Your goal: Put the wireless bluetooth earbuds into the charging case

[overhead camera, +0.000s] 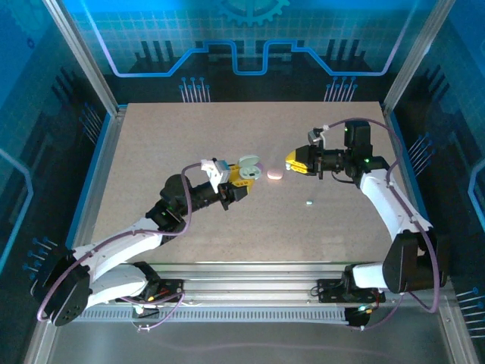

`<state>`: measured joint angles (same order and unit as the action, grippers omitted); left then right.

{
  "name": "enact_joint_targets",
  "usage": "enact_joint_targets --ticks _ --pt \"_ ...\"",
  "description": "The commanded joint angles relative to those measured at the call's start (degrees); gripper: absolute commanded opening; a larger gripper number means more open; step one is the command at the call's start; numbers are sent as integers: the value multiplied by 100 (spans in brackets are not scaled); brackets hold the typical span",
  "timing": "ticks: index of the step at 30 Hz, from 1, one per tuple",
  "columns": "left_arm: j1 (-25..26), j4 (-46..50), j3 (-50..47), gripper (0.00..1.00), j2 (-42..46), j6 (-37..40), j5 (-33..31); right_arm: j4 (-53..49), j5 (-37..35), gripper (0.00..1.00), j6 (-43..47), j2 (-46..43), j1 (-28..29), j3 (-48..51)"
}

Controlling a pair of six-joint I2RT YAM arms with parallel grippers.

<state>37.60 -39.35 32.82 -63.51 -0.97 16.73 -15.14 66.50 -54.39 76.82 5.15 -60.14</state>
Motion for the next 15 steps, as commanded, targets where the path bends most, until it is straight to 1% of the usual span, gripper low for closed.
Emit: enact_joint_targets --ticks 1,5,9,15 --pt "-20 -290 -30 33 74 189 73 54 35 20 -212 -202 152 -231" --pt "-24 -449 -77 33 23 255 237 -193 -306 20 85 -419 303 -349" --pt "-18 -459 -31 33 -34 271 334 -112 -447 20 -60 -598 412 -319" --pt "-9 -538 -4 33 -74 272 379 -203 -697 20 36 -848 688 -338"
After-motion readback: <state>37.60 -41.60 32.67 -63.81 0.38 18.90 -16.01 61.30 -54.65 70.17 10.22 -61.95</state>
